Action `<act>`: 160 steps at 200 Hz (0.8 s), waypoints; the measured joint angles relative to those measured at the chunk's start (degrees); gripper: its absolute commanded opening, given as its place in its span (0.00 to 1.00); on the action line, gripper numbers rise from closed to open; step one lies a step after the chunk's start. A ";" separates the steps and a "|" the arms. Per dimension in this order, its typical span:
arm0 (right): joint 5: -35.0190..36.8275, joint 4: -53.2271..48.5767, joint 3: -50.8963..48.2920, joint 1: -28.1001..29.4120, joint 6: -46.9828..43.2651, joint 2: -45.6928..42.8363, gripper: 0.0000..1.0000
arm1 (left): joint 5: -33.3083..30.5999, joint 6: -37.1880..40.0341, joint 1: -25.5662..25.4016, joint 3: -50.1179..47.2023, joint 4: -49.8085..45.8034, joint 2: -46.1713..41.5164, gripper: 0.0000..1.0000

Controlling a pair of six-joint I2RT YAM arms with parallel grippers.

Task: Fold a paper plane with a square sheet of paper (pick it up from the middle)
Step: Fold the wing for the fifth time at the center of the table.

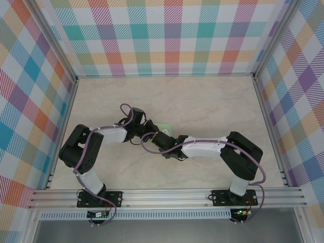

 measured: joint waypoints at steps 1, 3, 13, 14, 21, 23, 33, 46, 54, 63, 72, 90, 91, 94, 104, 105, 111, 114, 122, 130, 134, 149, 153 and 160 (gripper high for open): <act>0.04 -0.02 0.00 0.00 0.00 0.00 0.32 | -0.02 0.02 0.00 0.00 0.02 0.00 0.05; 0.15 -0.07 0.00 0.00 0.02 0.00 0.32 | -0.02 0.02 0.00 0.00 0.02 0.00 0.05; 0.48 -0.22 0.00 0.00 0.02 0.00 0.30 | -0.02 0.02 0.00 0.00 0.00 0.00 0.06; 0.52 -0.24 0.00 0.00 0.02 0.00 0.30 | -0.02 0.02 0.00 0.00 0.00 0.00 0.06; 0.72 -0.33 0.00 0.00 0.00 0.00 0.29 | 0.00 0.02 0.00 0.00 0.00 0.00 0.05; 0.76 -0.37 0.00 0.00 0.04 0.00 0.28 | 0.00 0.00 0.00 0.00 0.00 0.00 0.05; 0.96 -0.50 0.00 0.00 0.13 0.00 0.27 | -0.02 0.02 0.00 0.00 0.00 0.00 0.05; 1.18 -0.63 0.00 0.00 0.20 0.00 0.26 | 0.00 0.02 0.00 0.00 0.00 0.00 0.05; 1.22 -0.63 0.00 0.00 0.17 0.00 0.25 | 0.00 0.02 0.00 0.00 0.00 0.00 0.05; 1.36 -0.63 0.00 0.00 0.20 0.00 0.23 | 0.00 0.02 0.00 0.00 0.00 0.00 0.05; 1.38 -0.63 0.00 0.00 0.22 0.00 0.21 | 0.00 0.02 0.00 0.00 0.00 0.00 0.06; 1.40 -0.63 0.00 0.00 0.46 0.00 0.15 | 0.00 0.02 0.00 0.00 -0.02 0.00 0.08; 1.38 -0.63 0.00 0.00 0.46 0.00 0.15 | -0.02 0.02 0.00 0.00 -0.02 0.00 0.08; 1.38 -0.63 0.00 0.00 0.39 0.00 0.14 | 0.00 0.09 0.00 0.00 -0.02 0.00 0.08; 1.38 -0.61 0.00 0.00 0.70 0.00 0.12 | -0.02 0.17 0.00 0.00 -0.07 0.00 0.13; 1.38 -0.61 0.00 0.00 0.76 0.00 0.12 | -0.02 0.22 0.00 0.00 -0.09 0.00 0.13; 1.36 -0.61 0.00 0.00 0.83 0.00 0.10 | -0.04 0.37 0.00 0.02 -0.26 -0.02 0.17; 1.33 -0.59 0.00 0.00 0.81 0.00 0.10 | -0.07 0.66 0.00 0.07 -0.46 -0.04 0.18; 1.25 -0.57 0.00 -0.02 0.87 0.00 0.09 | -0.33 0.81 0.00 0.15 -1.29 -0.20 0.22; 1.07 -0.46 0.00 -0.09 0.90 0.00 0.08 | -0.68 0.94 0.00 0.31 -2.27 -0.44 0.31; 0.87 -0.39 0.00 -0.09 0.87 0.00 0.08 | -0.90 1.38 0.00 0.48 -2.97 -0.66 0.34; -0.24 0.04 -0.04 -0.35 0.79 -0.07 0.08 | -2.29 2.16 0.00 1.33 -5.99 -1.75 0.42; -0.55 0.33 -0.11 -0.52 0.74 -0.09 0.08 | -2.73 2.36 0.00 1.55 -6.78 -2.12 0.46; -1.09 0.81 -0.24 -0.61 0.59 -0.20 0.09 | -3.54 2.80 0.00 2.01 -8.28 -2.91 0.49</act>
